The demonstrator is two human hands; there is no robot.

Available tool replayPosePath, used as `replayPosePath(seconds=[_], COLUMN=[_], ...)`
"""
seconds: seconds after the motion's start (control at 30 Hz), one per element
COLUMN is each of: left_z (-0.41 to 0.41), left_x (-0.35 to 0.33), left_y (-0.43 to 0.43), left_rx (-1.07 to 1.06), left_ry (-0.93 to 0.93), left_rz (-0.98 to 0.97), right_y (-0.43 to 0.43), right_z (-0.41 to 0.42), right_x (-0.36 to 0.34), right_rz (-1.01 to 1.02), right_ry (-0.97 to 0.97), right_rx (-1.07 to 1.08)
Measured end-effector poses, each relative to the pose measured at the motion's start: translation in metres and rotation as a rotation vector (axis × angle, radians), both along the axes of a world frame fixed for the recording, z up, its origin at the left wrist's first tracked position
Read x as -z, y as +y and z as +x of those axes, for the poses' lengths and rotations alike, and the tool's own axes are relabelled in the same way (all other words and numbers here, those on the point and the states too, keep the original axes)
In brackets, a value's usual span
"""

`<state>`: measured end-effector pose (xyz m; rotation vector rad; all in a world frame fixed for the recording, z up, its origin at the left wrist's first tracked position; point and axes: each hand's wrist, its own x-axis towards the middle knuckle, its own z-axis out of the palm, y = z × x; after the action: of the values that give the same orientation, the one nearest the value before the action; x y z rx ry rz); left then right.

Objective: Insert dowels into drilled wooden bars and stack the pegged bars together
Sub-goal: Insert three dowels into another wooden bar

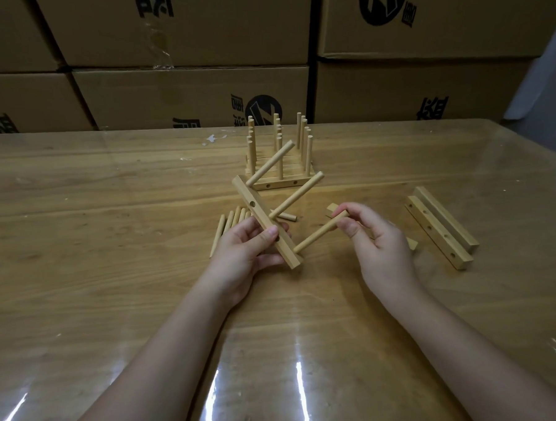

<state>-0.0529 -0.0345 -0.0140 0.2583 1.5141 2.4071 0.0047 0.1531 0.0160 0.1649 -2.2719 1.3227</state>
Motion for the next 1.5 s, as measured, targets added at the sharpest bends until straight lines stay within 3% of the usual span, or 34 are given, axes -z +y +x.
replayPosePath(seconds=[0.37, 0.53, 0.73, 1.17, 1.33, 1.5], left_z=[0.004, 0.005, 0.005, 0.011, 0.009, 0.007], left_x=[-0.003, -0.006, -0.007, -0.013, -0.011, -0.011], left_y=[0.001, -0.001, -0.001, 0.003, 0.004, 0.001], left_rx=[-0.021, -0.004, -0.090, -0.044, 0.006, -0.066], left_ry=[-0.006, -0.032, -0.083, -0.106, -0.080, -0.132], left_rz=[0.002, 0.048, 0.193, 0.182, 0.160, 0.259], right_y=[0.001, -0.002, -0.013, -0.007, -0.003, 0.003], right_z=[-0.002, -0.001, -0.004, -0.012, -0.015, -0.018], right_x=[0.002, 0.007, 0.019, 0.024, 0.024, 0.020], right_rz=[-0.060, -0.271, -0.170, -0.247, -0.383, -0.515], right_ry=[-0.029, -0.014, -0.265, -0.273, -0.237, -0.234], right_rx=[-0.074, -0.168, -0.232, -0.181, -0.149, -0.094])
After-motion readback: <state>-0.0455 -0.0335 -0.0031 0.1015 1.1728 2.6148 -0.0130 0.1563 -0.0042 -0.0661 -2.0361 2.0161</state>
